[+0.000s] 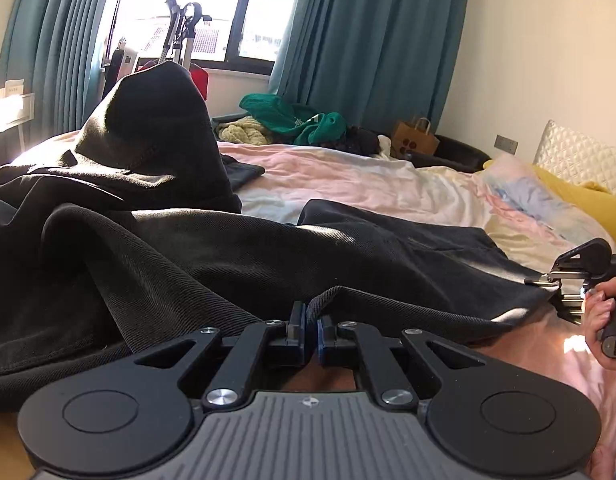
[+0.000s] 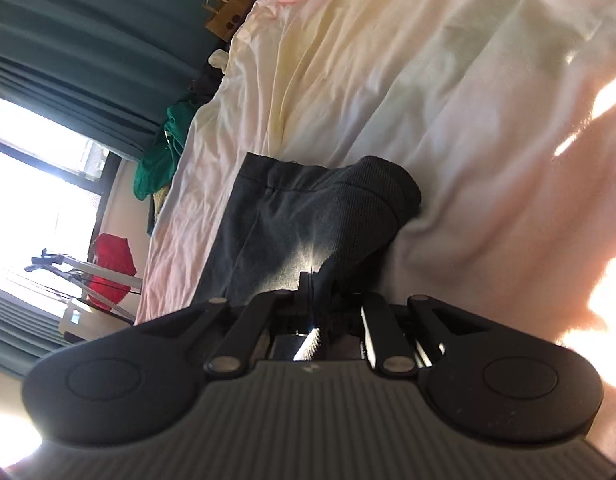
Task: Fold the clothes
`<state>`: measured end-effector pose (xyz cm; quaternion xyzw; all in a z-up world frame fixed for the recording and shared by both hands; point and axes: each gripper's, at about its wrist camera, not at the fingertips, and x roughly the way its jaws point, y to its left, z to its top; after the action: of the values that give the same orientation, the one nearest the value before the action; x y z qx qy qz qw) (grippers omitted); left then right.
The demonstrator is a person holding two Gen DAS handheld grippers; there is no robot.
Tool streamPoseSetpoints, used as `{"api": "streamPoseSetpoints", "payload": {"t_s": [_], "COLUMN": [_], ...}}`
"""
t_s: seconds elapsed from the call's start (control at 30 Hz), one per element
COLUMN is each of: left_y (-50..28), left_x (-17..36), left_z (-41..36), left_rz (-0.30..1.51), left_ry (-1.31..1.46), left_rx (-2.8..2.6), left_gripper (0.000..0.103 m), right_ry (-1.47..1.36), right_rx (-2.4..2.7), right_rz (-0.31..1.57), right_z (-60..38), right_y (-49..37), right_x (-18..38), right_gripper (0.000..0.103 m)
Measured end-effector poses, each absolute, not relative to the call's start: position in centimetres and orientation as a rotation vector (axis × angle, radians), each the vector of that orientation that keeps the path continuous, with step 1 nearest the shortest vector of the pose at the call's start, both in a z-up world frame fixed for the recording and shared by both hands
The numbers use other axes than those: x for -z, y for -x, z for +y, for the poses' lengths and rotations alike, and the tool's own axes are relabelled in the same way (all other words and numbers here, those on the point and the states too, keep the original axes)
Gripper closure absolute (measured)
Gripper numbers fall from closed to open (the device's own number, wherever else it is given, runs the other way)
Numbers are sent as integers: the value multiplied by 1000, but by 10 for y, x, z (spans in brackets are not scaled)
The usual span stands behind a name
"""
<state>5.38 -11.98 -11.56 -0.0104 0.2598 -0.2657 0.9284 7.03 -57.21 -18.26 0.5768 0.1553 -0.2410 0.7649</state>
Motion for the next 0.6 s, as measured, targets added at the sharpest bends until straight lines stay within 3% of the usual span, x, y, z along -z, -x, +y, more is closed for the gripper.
{"api": "streamPoseSetpoints", "payload": {"t_s": [0.03,0.07,0.1,0.2,0.27,0.3,0.37,0.47,0.6], "left_y": [-51,-48,-45,-29,-18,-12,-3,12,23], "left_x": [114,112,110,104,102,100,95,82,65], "left_z": [-118,-116,-113,-107,-101,-99,-96,-85,-51], "left_rz": [531,530,528,537,541,540,533,535,625], "left_ry": [17,13,9,11,21,21,12,11,109], "left_rx": [547,550,552,563,554,555,554,555,521], "left_gripper": [93,90,88,82,71,66,45,31,27], "right_ry": [-1280,-1303,-1321,-1316,-1239,-1204,-1150,-1143,-1210], "right_rx": [530,548,568,528,486,486,483,434,412], "right_rz": [324,326,336,374,435,455,490,537,536], "right_z": [-571,-568,-565,-546,-530,-522,-504,-495,-500], "right_y": [-69,-68,-68,-67,-69,-69,-69,-74,-73], "right_x": [184,185,185,175,159,152,144,145,151], "right_gripper": [92,84,70,46,33,30,30,30,30]}}
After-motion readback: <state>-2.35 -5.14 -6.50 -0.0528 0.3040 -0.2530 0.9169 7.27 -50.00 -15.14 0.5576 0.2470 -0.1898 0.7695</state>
